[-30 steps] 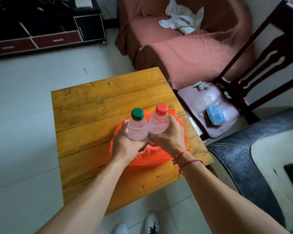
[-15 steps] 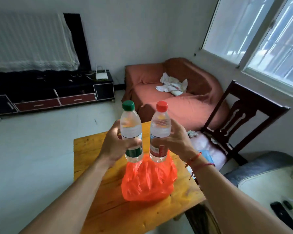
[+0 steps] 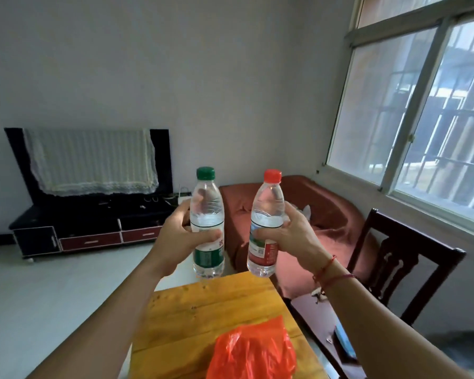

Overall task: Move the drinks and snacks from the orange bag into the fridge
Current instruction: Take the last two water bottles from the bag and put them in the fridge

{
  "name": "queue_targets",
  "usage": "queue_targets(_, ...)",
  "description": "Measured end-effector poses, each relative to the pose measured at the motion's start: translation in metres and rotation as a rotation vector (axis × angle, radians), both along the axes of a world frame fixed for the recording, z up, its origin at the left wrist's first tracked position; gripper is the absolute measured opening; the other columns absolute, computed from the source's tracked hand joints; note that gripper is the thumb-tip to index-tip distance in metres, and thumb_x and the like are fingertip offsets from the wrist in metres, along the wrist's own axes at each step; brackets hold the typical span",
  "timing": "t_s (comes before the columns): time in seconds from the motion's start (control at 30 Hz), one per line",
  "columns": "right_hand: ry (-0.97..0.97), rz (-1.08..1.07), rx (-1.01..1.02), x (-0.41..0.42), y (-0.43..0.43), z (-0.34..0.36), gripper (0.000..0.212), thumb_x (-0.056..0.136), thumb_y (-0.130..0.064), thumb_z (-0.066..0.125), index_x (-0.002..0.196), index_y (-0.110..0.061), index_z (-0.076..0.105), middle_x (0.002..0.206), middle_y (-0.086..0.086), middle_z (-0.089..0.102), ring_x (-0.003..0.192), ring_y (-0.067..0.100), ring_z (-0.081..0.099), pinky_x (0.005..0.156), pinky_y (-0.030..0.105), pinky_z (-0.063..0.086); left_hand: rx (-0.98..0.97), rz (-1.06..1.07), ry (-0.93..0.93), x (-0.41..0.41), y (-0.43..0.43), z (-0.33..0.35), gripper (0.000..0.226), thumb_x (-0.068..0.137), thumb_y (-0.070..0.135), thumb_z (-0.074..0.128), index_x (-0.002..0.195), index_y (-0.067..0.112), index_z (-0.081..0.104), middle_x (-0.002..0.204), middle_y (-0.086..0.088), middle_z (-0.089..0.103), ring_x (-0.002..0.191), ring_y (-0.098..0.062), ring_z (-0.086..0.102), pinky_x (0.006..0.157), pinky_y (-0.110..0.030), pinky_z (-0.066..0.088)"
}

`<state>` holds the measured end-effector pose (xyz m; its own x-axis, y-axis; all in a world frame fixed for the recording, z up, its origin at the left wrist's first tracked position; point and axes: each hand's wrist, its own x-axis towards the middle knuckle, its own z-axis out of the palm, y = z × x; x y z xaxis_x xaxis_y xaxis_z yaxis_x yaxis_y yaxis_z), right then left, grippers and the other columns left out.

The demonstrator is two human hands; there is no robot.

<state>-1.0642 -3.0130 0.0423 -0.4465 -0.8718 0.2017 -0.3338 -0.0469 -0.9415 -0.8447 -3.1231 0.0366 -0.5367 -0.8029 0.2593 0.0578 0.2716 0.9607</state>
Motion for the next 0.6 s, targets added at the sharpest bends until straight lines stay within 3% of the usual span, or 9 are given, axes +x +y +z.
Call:
queue_targets(0.1, 0.003, 0.03, -0.017, 0.002, 0.006, 0.019, 0.046, 0.069, -0.002, 0.086, 0.105, -0.021, 0.065, 0.085, -0.006, 0.076, 0.075, 0.009, 0.075, 0.057, 0.018, 0.053, -0.021, 0.018, 0.017, 0.006, 0.006, 0.019, 0.068, 0.072, 0.0, 0.081, 0.127, 0.027, 0.053, 0.104, 0.003, 0.074, 0.092, -0.012, 0.072, 0.079, -0.032, 0.058)
queue_targets(0.2, 0.004, 0.059, -0.037, 0.007, 0.009, 0.037, 0.044, 0.071, -0.003, 0.086, 0.105, -0.022, 0.065, 0.082, -0.008, 0.076, 0.072, 0.007, 0.074, 0.055, 0.017, 0.052, -0.049, 0.028, 0.026, 0.013, 0.012, 0.034, 0.068, 0.072, 0.0, 0.081, 0.128, 0.027, 0.053, 0.108, -0.001, 0.073, 0.09, -0.012, 0.073, 0.071, -0.024, 0.058)
queue_targets(0.37, 0.036, 0.095, -0.069, 0.013, 0.008, 0.055, 0.048, 0.07, -0.005, 0.087, 0.109, -0.022, 0.066, 0.094, 0.001, 0.078, 0.084, 0.019, 0.076, 0.075, 0.034, 0.06, -0.096, 0.051, 0.032, 0.019, 0.016, 0.049, 0.064, 0.073, 0.001, 0.081, 0.126, 0.028, 0.055, 0.107, -0.001, 0.073, 0.092, -0.014, 0.073, 0.073, -0.024, 0.058)
queue_targets(0.6, 0.02, 0.143, -0.065, 0.018, 0.007, 0.059, 0.046, 0.071, -0.005, 0.086, 0.106, -0.026, 0.065, 0.091, -0.002, 0.078, 0.076, 0.011, 0.076, 0.06, 0.02, 0.053, -0.122, 0.093, 0.02, 0.021, 0.018, 0.051, 0.06, 0.073, 0.007, 0.083, 0.117, 0.039, 0.057, 0.104, 0.007, 0.073, 0.093, -0.009, 0.071, 0.074, -0.024, 0.056)
